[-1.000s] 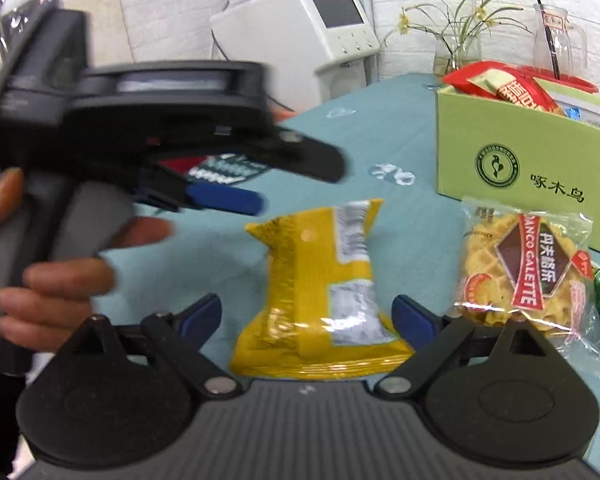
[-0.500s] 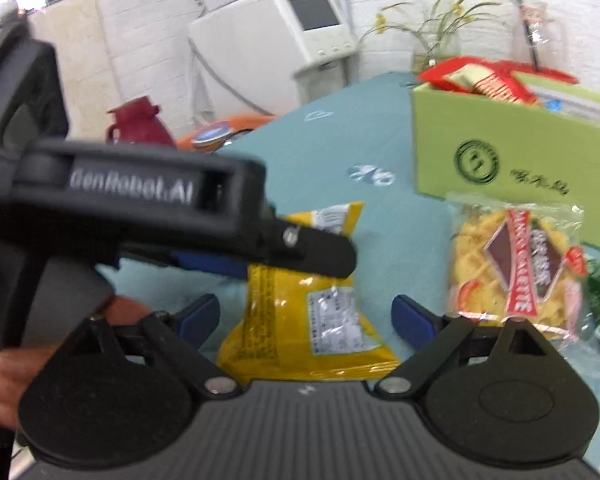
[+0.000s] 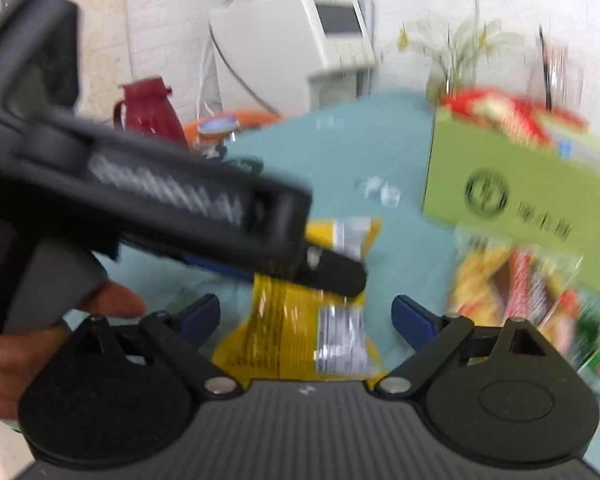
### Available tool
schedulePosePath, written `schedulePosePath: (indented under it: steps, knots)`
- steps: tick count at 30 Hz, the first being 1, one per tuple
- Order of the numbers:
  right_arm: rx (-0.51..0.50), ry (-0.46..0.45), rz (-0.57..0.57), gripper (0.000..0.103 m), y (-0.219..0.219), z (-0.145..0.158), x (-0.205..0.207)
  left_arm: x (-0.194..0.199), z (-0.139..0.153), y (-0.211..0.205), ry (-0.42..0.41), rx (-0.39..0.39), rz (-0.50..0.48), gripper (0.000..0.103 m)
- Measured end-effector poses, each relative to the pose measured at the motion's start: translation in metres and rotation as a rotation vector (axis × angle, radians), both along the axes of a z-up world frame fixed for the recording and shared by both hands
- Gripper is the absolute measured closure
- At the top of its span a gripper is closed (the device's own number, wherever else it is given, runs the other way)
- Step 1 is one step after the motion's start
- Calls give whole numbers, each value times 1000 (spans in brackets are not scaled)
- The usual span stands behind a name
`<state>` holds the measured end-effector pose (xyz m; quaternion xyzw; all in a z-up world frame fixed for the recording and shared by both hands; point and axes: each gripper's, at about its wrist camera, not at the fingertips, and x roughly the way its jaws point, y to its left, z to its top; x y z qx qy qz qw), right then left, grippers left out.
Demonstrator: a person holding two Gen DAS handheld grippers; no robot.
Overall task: Organize snacks
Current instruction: 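Close the left gripper on the yellow bag and lift it, then carry the yellow bag into the green box and open the left gripper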
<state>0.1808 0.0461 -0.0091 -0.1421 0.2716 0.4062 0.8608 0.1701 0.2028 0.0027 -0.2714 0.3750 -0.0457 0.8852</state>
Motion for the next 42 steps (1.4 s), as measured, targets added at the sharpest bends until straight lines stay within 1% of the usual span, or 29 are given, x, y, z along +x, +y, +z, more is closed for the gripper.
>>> schedulePosePath:
  steps: [1, 2, 4, 8, 11, 14, 16, 18, 22, 23, 25, 26, 28, 29, 30, 31, 32, 33, 34, 37, 42]
  knots:
    - [-12, -15, 3, 10, 1, 1, 1, 0, -1, 1, 7, -3, 8, 34]
    - [-21, -7, 2, 10, 2, -1, 4, 0, -2, 2, 7, -9, 13, 34]
    - [-27, 33, 1, 11, 1, -4, 11, -1, -1, 2, 8, -9, 13, 34]
    - [-4, 52, 23, 11, 1, -3, 11, -3, -2, 0, 5, 7, 8, 34]
    - [-14, 62, 24, 11, 5, -8, 12, 1, -1, -3, 5, 11, 9, 34]
    - [7, 111, 21, 11, 6, -13, 14, 9, 1, -7, -1, 18, -13, 36]
    - [5, 108, 14, 11, 3, -13, 10, 16, 2, -9, -2, 33, -35, 36]
    - [6, 96, -2, 11, 0, -11, 8, 19, 1, -8, 9, 31, -36, 37]
    - [22, 62, -11, 11, -8, -5, 3, 10, -1, -3, 14, 15, -13, 35]
    - [22, 69, -7, 11, -7, -7, 4, 7, -2, -3, 10, 11, -10, 34]
    - [15, 93, 8, 11, -2, -11, 7, 7, -1, -6, 8, 27, -8, 36]
    - [7, 97, 20, 12, 1, -13, 8, 8, -1, -8, 7, 39, -13, 41]
    - [-15, 66, 36, 15, 8, -14, 6, 10, -3, -13, 2, 38, -47, 62]
    - [-27, 52, 29, 20, 10, -14, 5, 9, -4, -13, -9, 23, -42, 71]
    - [-17, 52, 35, 26, 8, -11, 3, 8, -4, -10, -15, -14, -46, 76]
    - [-2, 54, 30, 28, 4, -8, 3, 8, -2, -7, -22, -58, -51, 80]
    - [11, 46, 27, 28, 0, -3, 2, 9, 1, -4, -32, -100, -55, 81]
    - [18, 27, 21, 29, -7, 2, -1, 11, 6, -3, -39, -123, -64, 81]
    - [23, 11, 13, 29, -10, 7, -1, 14, 11, -4, -49, -126, -72, 81]
    - [46, -28, -14, 29, -18, 19, 3, 25, 35, -17, -83, -93, -89, 80]
    - [74, -120, -64, 28, -39, 54, 28, 68, 82, -42, -144, -42, -140, 79]
